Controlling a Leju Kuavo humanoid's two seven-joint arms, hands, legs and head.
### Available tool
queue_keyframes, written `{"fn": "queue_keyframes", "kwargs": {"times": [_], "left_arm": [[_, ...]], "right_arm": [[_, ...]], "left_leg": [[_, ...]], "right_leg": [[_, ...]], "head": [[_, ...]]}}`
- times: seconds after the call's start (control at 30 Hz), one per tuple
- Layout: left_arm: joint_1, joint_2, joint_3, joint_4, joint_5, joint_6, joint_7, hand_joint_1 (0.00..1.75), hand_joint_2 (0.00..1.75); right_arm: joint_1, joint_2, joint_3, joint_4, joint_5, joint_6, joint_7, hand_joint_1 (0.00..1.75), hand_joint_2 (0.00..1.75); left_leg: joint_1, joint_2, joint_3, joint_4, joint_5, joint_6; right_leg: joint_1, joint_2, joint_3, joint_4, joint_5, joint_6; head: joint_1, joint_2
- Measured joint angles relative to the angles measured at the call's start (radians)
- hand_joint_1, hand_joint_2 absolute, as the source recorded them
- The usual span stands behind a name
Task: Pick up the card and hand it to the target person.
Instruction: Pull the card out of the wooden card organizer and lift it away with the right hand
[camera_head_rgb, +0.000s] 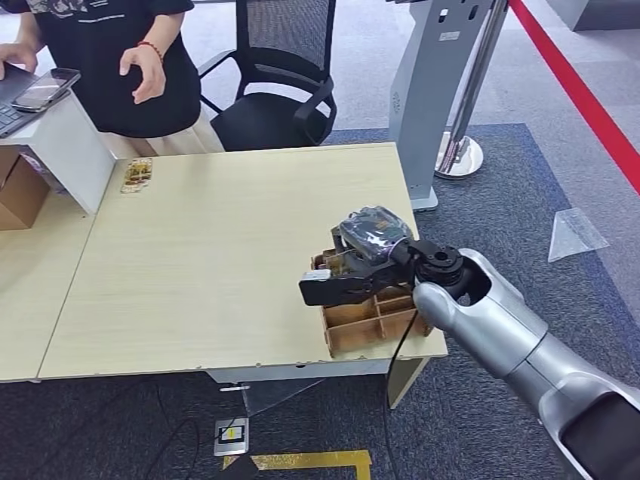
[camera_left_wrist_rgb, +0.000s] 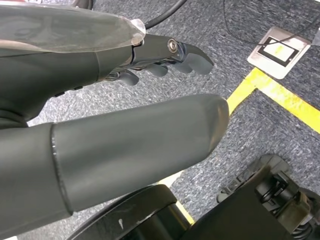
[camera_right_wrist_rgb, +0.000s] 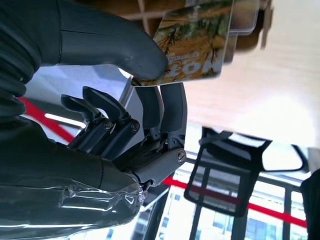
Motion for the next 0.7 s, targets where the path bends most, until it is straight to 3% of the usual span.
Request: {"fn": "queue_keyframes", "kwargs": {"times": [0.33,0.53,0.7], "left_arm": [[0.005,0.000,0.000,0.000,0.015,0.006,-0.001,0.00,0.00],[0.003,0.001,0.000,0.000,0.013,0.008,-0.006,0.00,0.00],[-0.004,0.002,0.000,0.000,0.000,-0.001,-0.006,0.00,0.00]], "right_arm": [[-0.162,0.000,0.050,-0.008,-0.011,0.018,0.047,1.75,1.75],[-0.230,0.014,0.063,0.005,-0.124,-0.017,0.019,1.75,1.75],[-0.272,0.048,0.064,0.086,-0.240,-0.096,-0.057,1.75,1.75]], "left_leg": [[0.000,0.000,0.000,0.000,0.000,0.000],[0.000,-0.001,-0.001,0.000,0.000,0.000],[0.000,-0.001,-0.001,0.000,0.000,0.000]], "right_leg": [[0.000,0.000,0.000,0.000,0.000,0.000],[0.000,0.000,0.000,0.000,0.000,0.000],[0.000,-0.001,0.000,0.000,0.000,0.000]], "head": [[0.000,0.000],[0.000,0.000],[0.000,0.000]]}}
